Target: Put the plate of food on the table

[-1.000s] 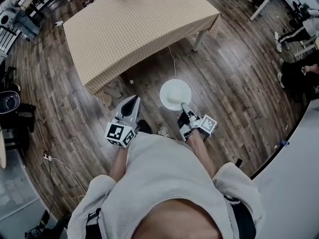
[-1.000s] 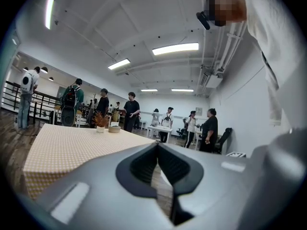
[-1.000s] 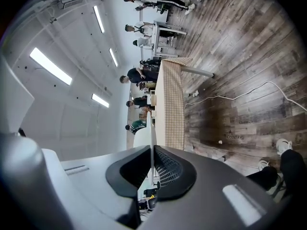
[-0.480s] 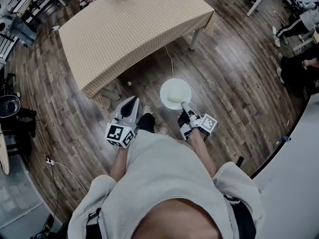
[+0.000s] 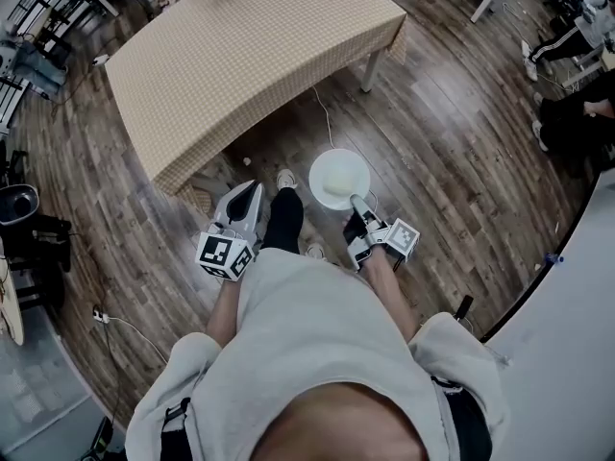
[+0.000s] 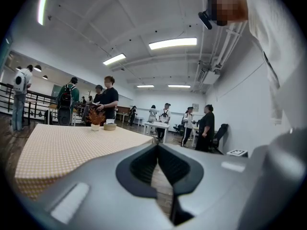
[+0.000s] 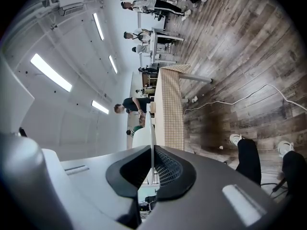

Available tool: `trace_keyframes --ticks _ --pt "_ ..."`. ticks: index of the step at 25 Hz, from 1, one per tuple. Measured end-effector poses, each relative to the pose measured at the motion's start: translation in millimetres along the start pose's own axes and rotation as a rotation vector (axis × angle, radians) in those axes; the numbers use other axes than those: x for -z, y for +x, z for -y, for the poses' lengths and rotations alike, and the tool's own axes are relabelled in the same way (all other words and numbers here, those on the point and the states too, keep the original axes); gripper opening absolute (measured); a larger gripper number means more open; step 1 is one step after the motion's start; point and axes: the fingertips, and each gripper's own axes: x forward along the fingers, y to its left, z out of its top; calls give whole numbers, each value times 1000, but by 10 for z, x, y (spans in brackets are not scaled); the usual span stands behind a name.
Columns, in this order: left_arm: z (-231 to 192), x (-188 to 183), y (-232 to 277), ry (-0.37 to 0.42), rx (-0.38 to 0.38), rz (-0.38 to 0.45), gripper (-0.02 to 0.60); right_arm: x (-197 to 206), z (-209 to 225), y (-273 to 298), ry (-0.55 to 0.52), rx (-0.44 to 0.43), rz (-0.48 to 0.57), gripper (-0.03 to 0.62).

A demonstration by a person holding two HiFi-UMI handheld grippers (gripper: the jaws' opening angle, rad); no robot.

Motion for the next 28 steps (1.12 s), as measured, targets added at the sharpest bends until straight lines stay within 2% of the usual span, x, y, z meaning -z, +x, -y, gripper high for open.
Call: trace_keyframes --ticks 6,13,22,28 --pt "-237 -3 78 7 -7 -8 9 -41 14 153 2 -2 8 12" --pt "-591 122 468 -23 1 -10 9 -211 103 571 -8 30 2 12" --pt "-1399 47 1285 -66 -1 -27 9 -669 -73 1572 -45 47 -12 12" --pt "-1965 -94 2008 -79 19 -47 9 -1046 -223 2396 -32 49 -2 12"
